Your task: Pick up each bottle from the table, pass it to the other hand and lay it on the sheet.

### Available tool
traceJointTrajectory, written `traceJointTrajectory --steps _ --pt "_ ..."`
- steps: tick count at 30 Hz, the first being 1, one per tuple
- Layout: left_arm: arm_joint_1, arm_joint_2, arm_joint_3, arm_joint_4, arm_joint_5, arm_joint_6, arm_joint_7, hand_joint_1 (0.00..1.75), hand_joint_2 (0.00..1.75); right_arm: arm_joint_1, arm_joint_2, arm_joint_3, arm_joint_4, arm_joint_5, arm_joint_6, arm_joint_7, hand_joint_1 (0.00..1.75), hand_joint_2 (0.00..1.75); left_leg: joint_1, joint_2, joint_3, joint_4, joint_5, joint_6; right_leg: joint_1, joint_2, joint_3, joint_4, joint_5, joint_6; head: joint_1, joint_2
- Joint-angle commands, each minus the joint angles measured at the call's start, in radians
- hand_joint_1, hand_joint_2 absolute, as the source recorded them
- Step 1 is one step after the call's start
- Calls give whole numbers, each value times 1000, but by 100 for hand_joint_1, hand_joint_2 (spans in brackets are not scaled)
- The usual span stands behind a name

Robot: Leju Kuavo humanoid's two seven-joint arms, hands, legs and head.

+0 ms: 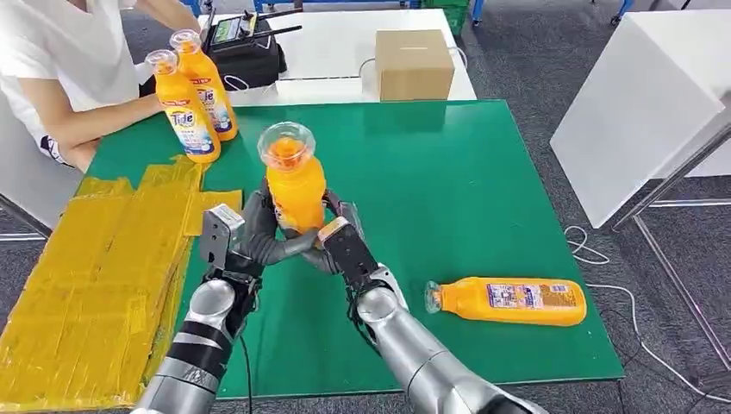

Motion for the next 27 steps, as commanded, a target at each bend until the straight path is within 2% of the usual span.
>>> traceJointTrajectory --steps 1,16,19,20,21,27 --pt "-63 21 -30 85 6 0 5 0 175 -46 -17 119 119 24 27 -2 175 175 -1 -1 3 -1 0 0 -1 -2 3 -1 -1 0 -1 0" --pt "-63 21 -30 85 6 0 5 0 175 -46 -17 119 119 24 27 -2 175 175 0 -1 3 0 -1 0 0 -3 4 -1 -1 0 0 0" --pt "-39 3 32 58 77 14 0 0 175 -33 -17 128 142 79 -3 22 175 175 -1 -1 2 0 -1 0 -1 -2 2 -1 -1 0 0 0" --pt "-32 3 47 41 93 15 1 26 175 -30 -17 127 143 82 -5 20 175 175 0 0 5 -1 -2 0 0 -2 5 -2 -2 0 0 0" --pt "-29 2 55 34 101 16 2 112 175 -30 -17 127 142 82 -5 21 175 175 0 0 2 0 -1 0 0 -1 2 -1 -1 0 0 0" --pt "-27 3 58 24 105 14 6 112 175 -32 -17 127 139 81 -4 24 175 175 0 -1 2 0 -1 0 0 -2 3 -1 -1 0 0 0"
